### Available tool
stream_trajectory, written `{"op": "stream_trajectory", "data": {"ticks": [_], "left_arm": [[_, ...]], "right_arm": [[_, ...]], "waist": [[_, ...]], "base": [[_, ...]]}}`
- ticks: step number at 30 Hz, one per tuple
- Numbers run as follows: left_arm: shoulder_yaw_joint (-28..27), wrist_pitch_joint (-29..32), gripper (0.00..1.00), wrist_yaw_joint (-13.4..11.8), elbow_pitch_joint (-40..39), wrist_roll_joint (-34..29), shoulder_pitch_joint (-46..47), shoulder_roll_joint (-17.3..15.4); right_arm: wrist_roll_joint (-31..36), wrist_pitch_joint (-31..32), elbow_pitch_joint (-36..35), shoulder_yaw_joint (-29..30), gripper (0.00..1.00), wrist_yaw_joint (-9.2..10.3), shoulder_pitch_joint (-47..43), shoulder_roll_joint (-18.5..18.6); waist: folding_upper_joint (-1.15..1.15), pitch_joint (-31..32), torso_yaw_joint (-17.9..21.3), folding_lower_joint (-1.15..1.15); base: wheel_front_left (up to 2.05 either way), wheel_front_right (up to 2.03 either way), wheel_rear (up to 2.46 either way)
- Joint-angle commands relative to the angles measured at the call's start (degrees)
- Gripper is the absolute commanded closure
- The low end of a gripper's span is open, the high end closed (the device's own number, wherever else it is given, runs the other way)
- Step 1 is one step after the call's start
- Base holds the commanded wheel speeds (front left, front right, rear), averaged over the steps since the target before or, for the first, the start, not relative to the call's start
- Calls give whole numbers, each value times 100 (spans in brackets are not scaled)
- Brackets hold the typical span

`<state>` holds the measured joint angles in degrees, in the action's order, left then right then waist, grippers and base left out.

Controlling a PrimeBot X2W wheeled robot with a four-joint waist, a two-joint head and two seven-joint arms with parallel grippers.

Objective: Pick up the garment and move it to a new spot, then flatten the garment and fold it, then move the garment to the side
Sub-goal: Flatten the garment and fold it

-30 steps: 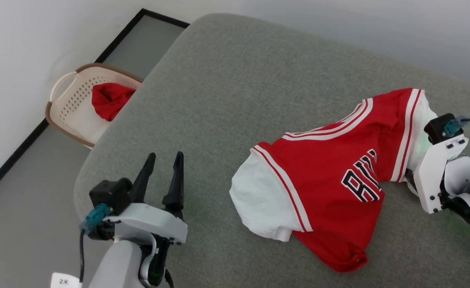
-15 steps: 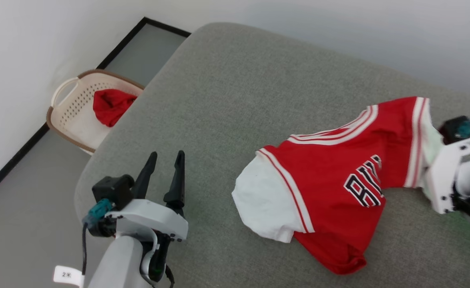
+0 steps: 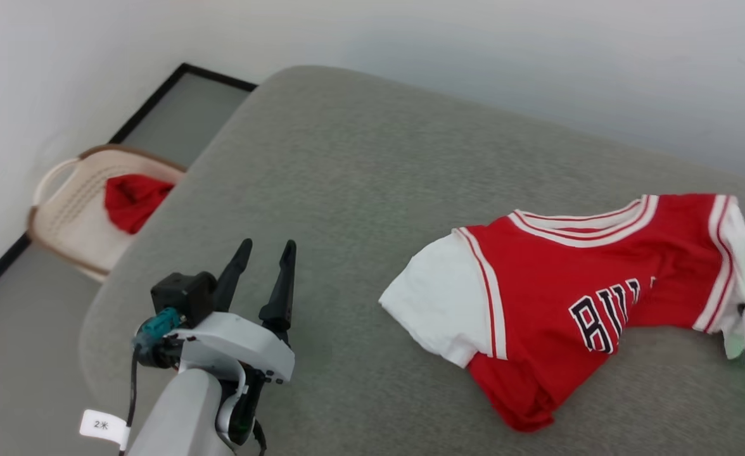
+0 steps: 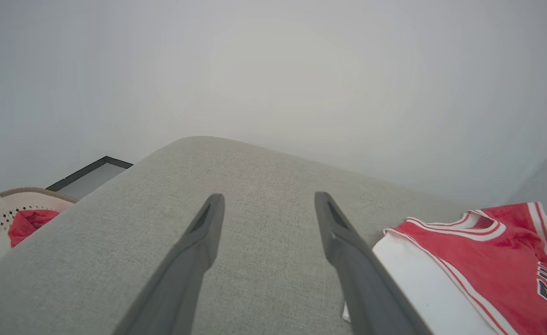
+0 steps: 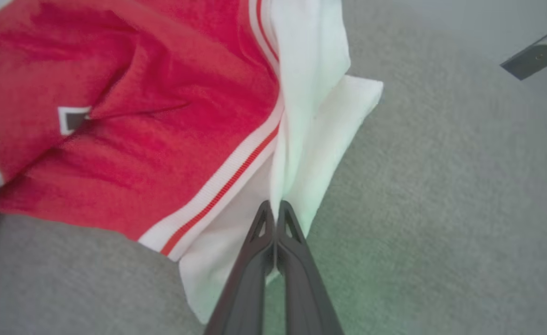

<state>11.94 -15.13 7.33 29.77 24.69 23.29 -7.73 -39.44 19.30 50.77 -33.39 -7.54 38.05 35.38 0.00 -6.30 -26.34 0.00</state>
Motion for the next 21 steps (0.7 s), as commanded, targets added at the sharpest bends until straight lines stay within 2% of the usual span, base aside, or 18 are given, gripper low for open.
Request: {"op": "stream_trajectory", "data": {"ticks": [1,9,13,20,21], "left_arm": [[-3,2,0,25,4,6,31,-40],[93,2,0,25,59,58,-62,-201],[137,2,0,25,87,93,-123,-279],[173,2,0,26,138,192,-267,-362],[185,2,0,26,146,193,-274,-389]], "right_arm": [[-76,-19,-18,60,100,8,-100,57],[-195,16,-462,515,100,8,-829,329],[-272,43,-722,832,100,8,-1311,338],[-55,147,-1110,1338,100,7,-2070,75],[12,178,-1153,1374,96,7,-2126,17]], "waist": [[0,77,243,0],[0,198,798,0],[0,286,1024,0],[0,429,1352,0],[0,448,1390,0]], "base": [[0,0,0],[0,0,0],[0,0,0],[0,0,0],[0,0,0]]}}
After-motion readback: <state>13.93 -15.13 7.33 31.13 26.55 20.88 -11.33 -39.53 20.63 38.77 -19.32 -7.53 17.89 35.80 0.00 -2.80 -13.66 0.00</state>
